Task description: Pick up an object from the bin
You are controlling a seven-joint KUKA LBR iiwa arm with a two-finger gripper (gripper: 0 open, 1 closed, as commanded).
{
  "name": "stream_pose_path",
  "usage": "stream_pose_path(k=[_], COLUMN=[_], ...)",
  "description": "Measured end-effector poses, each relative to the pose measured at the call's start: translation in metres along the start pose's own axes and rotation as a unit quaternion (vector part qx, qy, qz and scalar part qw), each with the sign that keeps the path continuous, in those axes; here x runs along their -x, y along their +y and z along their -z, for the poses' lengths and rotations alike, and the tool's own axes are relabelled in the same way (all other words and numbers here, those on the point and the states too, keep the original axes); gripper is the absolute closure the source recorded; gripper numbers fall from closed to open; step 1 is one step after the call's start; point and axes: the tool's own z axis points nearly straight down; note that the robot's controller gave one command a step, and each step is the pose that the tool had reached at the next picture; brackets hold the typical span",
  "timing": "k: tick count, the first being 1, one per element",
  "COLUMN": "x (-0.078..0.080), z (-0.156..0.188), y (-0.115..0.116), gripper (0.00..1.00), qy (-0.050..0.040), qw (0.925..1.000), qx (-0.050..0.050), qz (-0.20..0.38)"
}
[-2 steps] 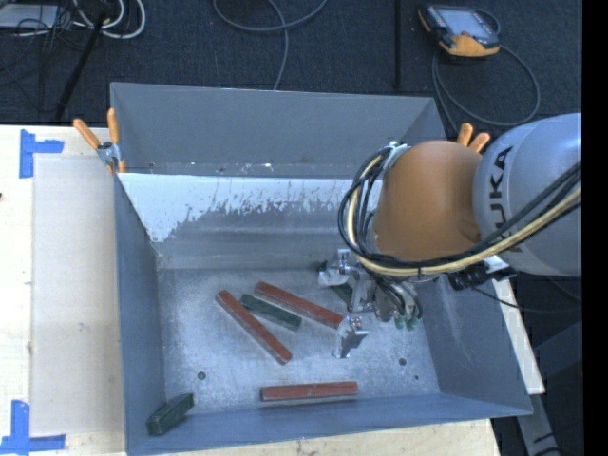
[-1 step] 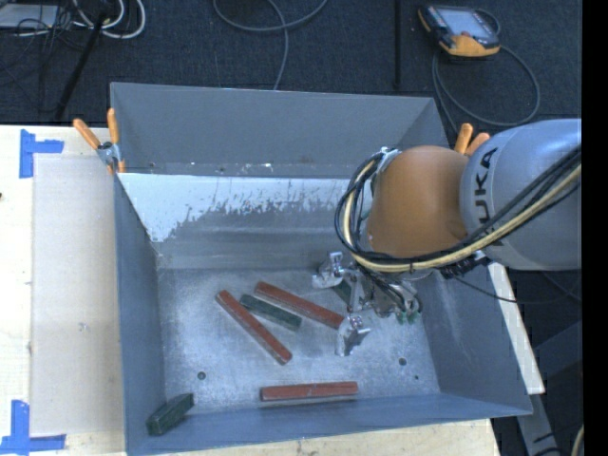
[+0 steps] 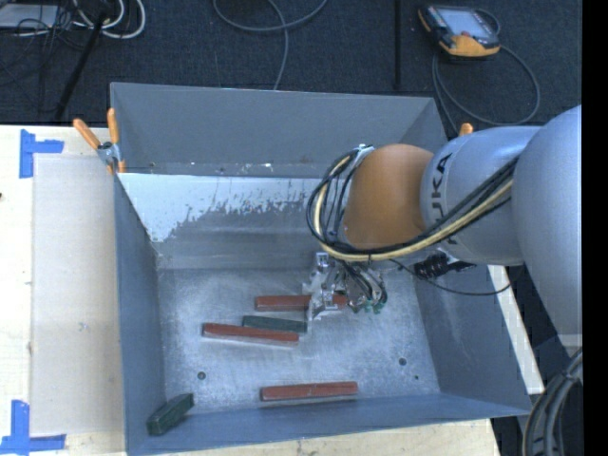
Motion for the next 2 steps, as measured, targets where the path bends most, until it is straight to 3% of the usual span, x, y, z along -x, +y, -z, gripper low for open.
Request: stream_pose_path(k=[1, 2], x=[0.0, 0.033], z=[0.0, 0.17], y=[0.0, 0.016], gripper=[1.0, 1.0], qy=[0.0, 0.0036], qw=[1.0, 0.9992], qx=[0.0, 0.0], qz=[0.0, 0.039])
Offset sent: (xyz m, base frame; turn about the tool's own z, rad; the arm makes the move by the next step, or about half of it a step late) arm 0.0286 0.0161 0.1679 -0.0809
